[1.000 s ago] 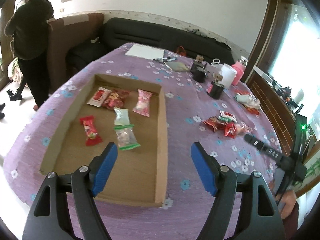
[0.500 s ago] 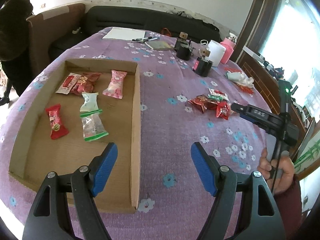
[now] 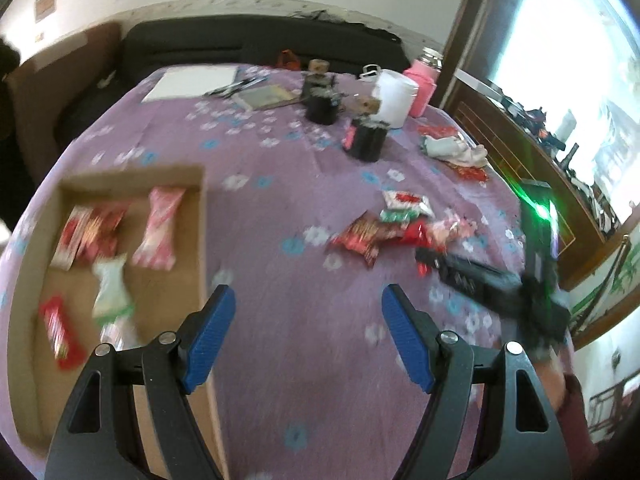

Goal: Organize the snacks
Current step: 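Grasp a small red face-printed candy with the right tool while the left tool grasps a dark red bag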

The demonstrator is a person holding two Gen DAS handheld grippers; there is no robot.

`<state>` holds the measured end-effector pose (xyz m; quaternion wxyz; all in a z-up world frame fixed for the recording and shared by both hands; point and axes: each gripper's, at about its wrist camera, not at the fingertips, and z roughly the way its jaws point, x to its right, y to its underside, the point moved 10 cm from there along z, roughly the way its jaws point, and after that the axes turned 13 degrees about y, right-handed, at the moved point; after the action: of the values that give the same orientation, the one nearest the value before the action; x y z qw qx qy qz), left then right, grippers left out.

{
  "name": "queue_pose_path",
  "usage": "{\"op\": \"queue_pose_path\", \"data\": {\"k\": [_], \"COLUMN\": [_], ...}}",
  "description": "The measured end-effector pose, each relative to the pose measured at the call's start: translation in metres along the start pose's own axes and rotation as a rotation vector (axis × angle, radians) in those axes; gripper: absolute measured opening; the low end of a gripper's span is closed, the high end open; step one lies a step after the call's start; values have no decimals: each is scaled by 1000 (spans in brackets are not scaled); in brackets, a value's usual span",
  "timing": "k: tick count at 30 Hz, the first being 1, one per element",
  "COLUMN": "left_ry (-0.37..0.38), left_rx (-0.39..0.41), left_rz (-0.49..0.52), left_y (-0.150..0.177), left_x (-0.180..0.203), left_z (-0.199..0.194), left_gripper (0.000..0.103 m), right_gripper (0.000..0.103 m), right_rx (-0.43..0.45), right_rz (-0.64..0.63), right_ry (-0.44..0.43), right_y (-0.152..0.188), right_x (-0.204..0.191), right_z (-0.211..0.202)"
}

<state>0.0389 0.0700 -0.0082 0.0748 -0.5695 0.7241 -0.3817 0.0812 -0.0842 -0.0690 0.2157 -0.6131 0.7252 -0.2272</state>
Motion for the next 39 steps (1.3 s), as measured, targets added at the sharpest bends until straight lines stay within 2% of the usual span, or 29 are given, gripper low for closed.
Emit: {"op": "queue_pose_path", "data": {"k": [5, 10, 13, 15, 20, 21, 22, 23, 24, 32, 39], "left_ry": [19, -9, -38, -22, 15, 16, 3, -3, 6, 36, 41], "left_rx": [-49, -95, -121, -138, -209, -219, -230, -249, -260, -170, -71], "left_rz": [124, 277, 372, 397, 389, 383, 371, 352, 332, 233, 136], "left_y": [-22, -32, -32, -30, -17, -15, -13, -11, -9, -14, -6], "left_x": [19, 32, 39, 44, 50, 49, 47, 44, 43, 40, 17], "left_z": [52, 100, 118, 126, 141, 143, 144, 146, 147, 110, 33], "left_gripper": [76, 75, 75, 76, 75, 72, 52, 40, 37, 36, 36], "right_gripper": [23, 23, 23, 23, 23, 23, 23, 23, 23, 22, 22], "right_rx": [-6, -14, -14, -9, -4, -3, -3, -2, -1, 33, 93], "right_rz": [23, 59, 65, 58, 51, 53, 53, 53, 54, 59, 62], "right_ry": [12, -7, -17, -11, -3, -3, -3, -3, -3, -34, -161], "right_y": [7, 8, 8, 7, 7, 8, 7, 7, 7, 5, -1], "right_x": [20, 34, 35, 35, 33, 33, 32, 32, 32, 30, 16], "right_z": [-8, -8, -8, -8, -8, -9, -8, -9, -8, -17, -36]}}
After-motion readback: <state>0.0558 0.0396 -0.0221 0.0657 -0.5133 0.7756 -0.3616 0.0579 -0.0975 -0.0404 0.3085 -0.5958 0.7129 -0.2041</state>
